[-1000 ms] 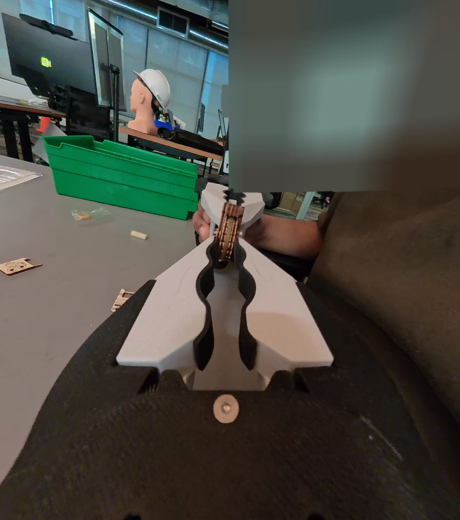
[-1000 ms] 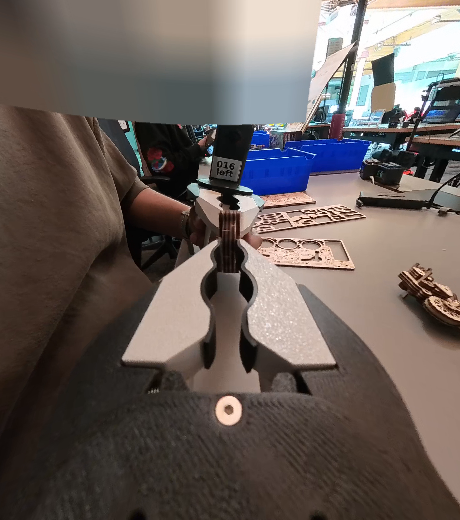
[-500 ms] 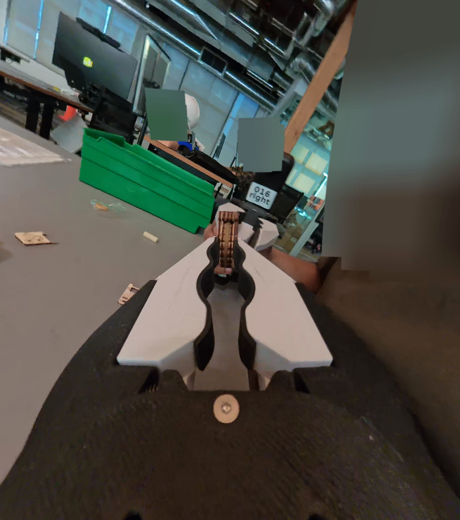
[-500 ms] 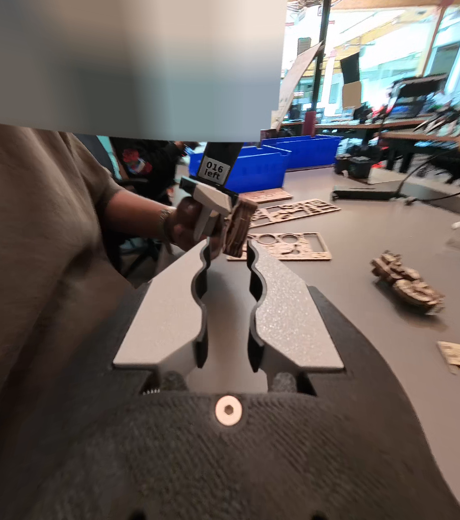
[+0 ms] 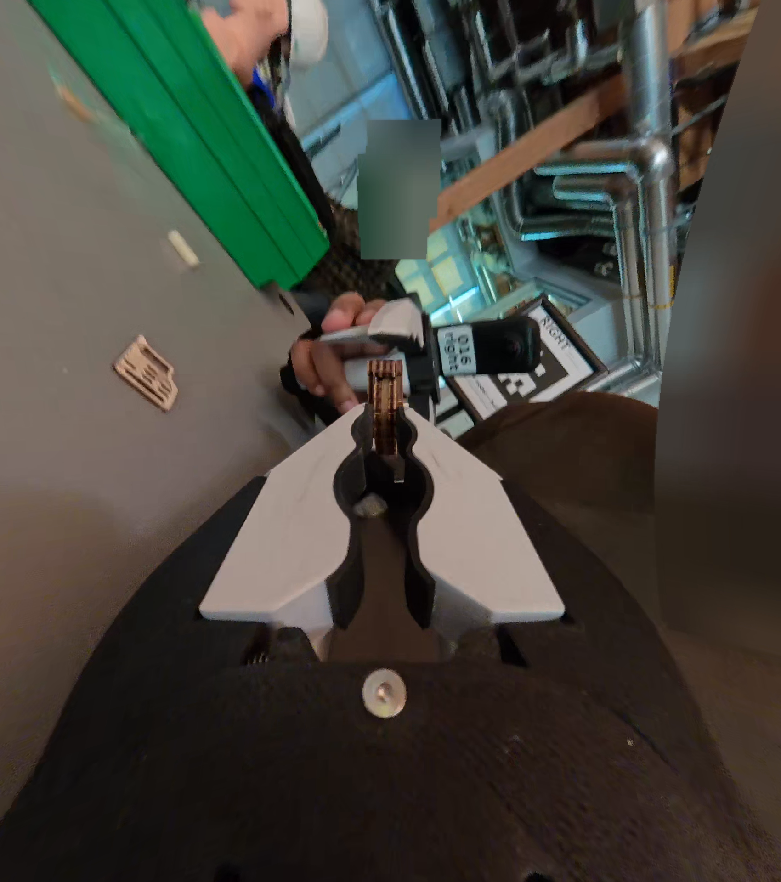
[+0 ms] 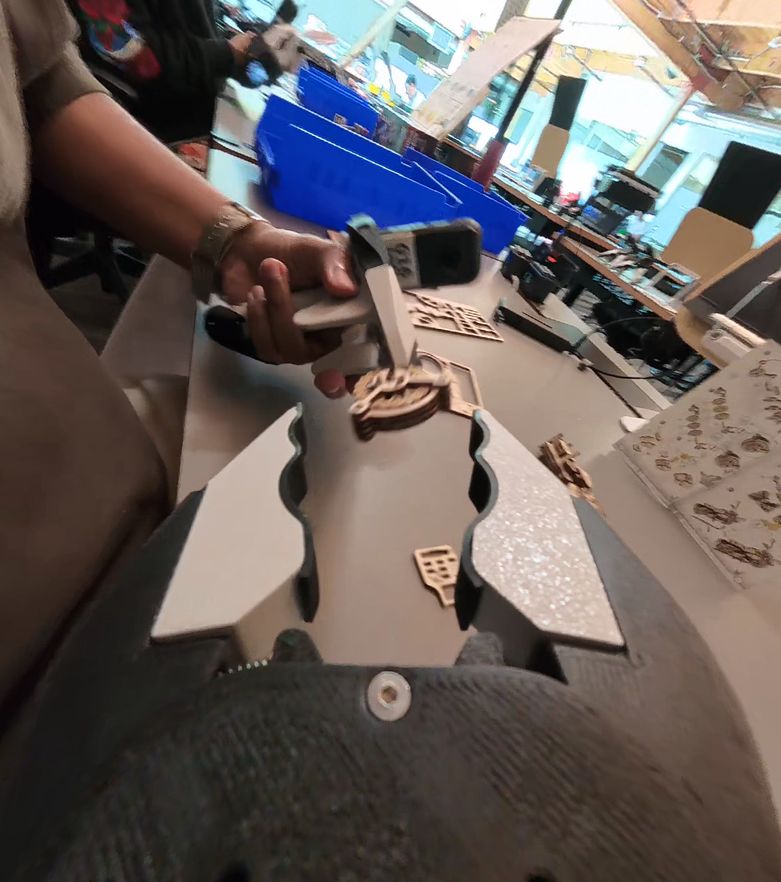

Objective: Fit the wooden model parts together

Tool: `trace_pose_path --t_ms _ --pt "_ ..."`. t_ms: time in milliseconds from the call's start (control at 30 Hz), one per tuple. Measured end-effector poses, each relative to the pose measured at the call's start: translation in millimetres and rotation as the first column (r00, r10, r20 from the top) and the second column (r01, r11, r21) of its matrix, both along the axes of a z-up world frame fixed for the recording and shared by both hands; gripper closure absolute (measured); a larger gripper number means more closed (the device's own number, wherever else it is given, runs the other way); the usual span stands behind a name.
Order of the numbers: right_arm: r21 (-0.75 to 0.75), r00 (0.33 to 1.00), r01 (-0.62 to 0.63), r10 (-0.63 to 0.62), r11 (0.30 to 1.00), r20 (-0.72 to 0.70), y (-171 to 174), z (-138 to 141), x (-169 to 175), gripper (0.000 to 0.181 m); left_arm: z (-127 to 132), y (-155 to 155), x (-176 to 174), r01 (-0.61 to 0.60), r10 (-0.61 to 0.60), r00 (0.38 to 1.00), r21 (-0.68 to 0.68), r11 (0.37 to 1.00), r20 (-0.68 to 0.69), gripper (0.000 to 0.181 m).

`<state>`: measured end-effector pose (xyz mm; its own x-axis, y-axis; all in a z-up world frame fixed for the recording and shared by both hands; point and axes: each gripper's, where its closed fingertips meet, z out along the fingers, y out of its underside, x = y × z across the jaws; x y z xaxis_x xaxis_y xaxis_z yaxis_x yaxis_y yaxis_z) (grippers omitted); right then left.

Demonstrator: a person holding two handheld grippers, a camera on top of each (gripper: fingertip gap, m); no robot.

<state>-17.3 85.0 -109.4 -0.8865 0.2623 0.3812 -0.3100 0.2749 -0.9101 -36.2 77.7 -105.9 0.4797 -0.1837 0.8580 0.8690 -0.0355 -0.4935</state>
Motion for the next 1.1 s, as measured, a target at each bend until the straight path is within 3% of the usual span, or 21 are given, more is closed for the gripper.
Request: trace_pose_path --t_ms 33,200,400,567,1100 --pt "-0.004 1.000 -0.026 0.026 1.000 0.018 -1.7 -0.5 4.6 0.111 -4.5 1.2 5.1 0.041 -0.041 0.999 -0.025 0.999 0.013 0.176" --pt "0.023 0.986 -0.142 0.140 0.990 0.093 -5.9 -8.4 28.3 0.110 -10.9 1.1 18.0 0.155 -0.151 0.985 -0.045 0.987 0.088 0.176" --pt "0.057 0.976 -0.186 0.178 0.981 0.126 -8.5 -16.1 34.8 0.115 -11.6 0.0 28.6 0.234 -0.228 0.968 -0.042 0.971 0.107 0.176" --pt "0.051 0.979 -0.173 0.166 0.984 0.119 -7.7 -14.4 29.3 0.135 -11.3 1.2 31.6 0.246 -0.241 0.965 -0.038 0.969 0.108 0.176" --pt "0.032 0.993 -0.080 0.077 0.996 0.085 -1.2 -6.1 8.0 0.136 -7.9 2.3 22.8 0.190 -0.189 0.975 -0.002 0.982 0.119 0.175"
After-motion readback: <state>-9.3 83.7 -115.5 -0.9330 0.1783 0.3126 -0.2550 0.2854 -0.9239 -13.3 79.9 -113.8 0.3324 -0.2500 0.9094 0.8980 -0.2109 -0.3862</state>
